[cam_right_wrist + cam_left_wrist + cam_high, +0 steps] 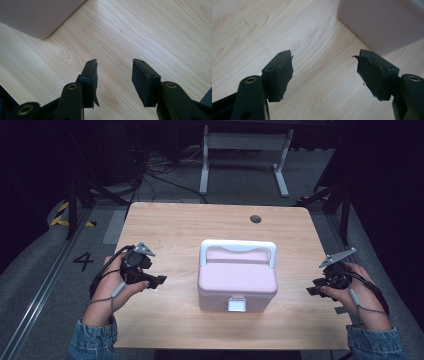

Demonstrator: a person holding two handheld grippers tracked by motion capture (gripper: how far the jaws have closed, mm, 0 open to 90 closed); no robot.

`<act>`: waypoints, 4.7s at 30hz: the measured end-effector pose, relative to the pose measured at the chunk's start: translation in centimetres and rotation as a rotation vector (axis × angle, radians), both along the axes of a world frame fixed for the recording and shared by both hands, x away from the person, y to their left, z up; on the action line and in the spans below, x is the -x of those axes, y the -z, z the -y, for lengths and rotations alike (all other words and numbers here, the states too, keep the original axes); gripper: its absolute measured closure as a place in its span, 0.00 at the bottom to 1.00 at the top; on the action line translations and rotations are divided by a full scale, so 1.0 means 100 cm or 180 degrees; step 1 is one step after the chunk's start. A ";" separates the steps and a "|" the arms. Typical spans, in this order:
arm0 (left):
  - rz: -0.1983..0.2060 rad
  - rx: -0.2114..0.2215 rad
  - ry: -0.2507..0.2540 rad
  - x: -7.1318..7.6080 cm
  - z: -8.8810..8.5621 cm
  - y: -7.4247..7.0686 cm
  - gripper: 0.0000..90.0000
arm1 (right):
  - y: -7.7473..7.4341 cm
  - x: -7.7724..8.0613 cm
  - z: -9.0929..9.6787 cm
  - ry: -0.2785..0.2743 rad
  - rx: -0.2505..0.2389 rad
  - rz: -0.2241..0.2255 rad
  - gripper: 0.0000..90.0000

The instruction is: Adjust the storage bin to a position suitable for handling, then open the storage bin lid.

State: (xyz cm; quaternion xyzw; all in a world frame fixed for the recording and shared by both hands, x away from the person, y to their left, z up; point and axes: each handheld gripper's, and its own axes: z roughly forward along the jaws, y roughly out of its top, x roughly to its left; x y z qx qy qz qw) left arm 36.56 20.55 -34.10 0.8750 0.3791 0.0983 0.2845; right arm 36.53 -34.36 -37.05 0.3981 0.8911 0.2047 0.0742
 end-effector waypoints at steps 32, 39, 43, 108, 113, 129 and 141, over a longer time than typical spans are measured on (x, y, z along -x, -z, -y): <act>0.0561 0.1217 0.0714 -0.040 0.098 -0.007 0.39 | 0.006 0.021 0.012 0.0054 -0.0468 0.0148 0.57; 0.0736 0.1110 0.0692 -0.040 0.103 -0.007 0.54 | 0.006 0.021 0.011 0.0043 -0.0470 0.0156 0.57; 0.0773 0.1154 0.0639 -0.037 0.100 -0.011 0.68 | 0.006 0.021 0.010 0.0033 -0.0462 0.0165 0.57; 0.1002 0.1022 0.0543 -0.057 0.102 -0.048 0.76 | -0.034 0.026 -0.051 -0.0577 -0.1635 0.1054 1.00; 0.1020 0.1084 0.0473 -0.058 0.102 -0.046 0.75 | -0.033 0.022 -0.063 -0.0637 -0.1685 0.1091 1.00; 0.1130 0.1237 0.0239 -0.060 0.100 -0.046 0.54 | -0.031 0.014 -0.077 -0.0622 -0.1876 0.1322 1.00; 0.1304 0.1160 0.0229 -0.043 0.083 -0.052 0.38 | -0.032 0.014 -0.076 -0.0616 -0.1893 0.1357 1.00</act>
